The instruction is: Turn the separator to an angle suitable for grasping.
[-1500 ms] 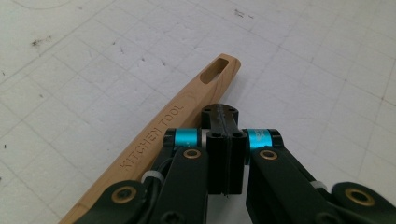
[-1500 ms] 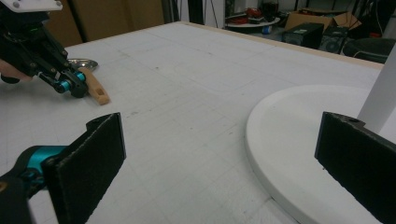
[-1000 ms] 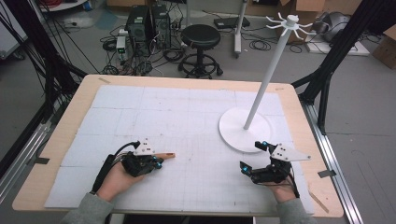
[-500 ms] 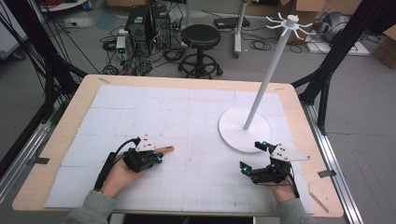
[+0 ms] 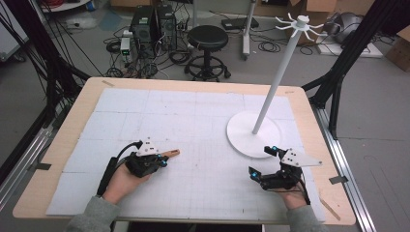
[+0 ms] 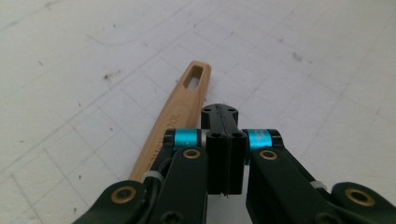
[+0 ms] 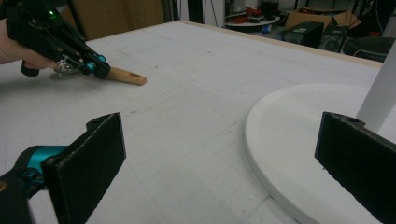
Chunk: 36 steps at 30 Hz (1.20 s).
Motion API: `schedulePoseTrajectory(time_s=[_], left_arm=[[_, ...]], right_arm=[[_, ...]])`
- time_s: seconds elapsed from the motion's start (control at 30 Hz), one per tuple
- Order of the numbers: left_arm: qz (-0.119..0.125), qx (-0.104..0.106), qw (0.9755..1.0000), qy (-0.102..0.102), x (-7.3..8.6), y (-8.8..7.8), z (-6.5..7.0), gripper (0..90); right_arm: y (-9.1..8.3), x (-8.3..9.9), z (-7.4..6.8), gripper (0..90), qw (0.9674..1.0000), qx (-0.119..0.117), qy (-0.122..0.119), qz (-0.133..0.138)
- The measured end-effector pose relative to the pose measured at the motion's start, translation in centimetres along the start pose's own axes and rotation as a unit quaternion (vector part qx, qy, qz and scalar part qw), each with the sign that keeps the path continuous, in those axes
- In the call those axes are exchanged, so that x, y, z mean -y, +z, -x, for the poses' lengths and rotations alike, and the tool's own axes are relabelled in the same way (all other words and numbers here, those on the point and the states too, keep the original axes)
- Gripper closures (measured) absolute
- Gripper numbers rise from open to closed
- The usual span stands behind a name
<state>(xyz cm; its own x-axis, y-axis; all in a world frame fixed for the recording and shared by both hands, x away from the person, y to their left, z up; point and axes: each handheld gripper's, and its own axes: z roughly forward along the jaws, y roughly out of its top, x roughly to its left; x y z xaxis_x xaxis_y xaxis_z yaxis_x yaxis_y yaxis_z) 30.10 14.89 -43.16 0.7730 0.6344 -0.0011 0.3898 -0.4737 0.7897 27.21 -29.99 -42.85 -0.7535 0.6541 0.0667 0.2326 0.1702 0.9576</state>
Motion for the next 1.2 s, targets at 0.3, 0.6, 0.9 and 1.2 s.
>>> schedulePoseTrajectory(time_s=[0.3,0.6,0.9,1.2], left_arm=[[0.027,-0.011,0.9995,-0.009,0.3,-2.9,-1.7,89.6],[0.038,0.019,0.9991,0.001,0.7,-4.5,-3.3,84.3],[0.026,0.049,0.9981,0.028,0.2,-5.3,-3.7,71.6],[0.012,0.092,0.9941,0.056,-0.8,-6.5,-4.9,37.7]], right_arm=[[-0.2,0.1,-0.1,1.0,1.0000,0.001,0.001,-0.001],[-0.7,0.2,0.0,1.0,1.0000,0.008,0.006,0.000],[-0.8,0.2,-0.1,1.0,1.0000,0.006,0.004,0.000],[-0.4,0.2,-0.1,1.0,1.0000,0.001,0.006,-0.005]])
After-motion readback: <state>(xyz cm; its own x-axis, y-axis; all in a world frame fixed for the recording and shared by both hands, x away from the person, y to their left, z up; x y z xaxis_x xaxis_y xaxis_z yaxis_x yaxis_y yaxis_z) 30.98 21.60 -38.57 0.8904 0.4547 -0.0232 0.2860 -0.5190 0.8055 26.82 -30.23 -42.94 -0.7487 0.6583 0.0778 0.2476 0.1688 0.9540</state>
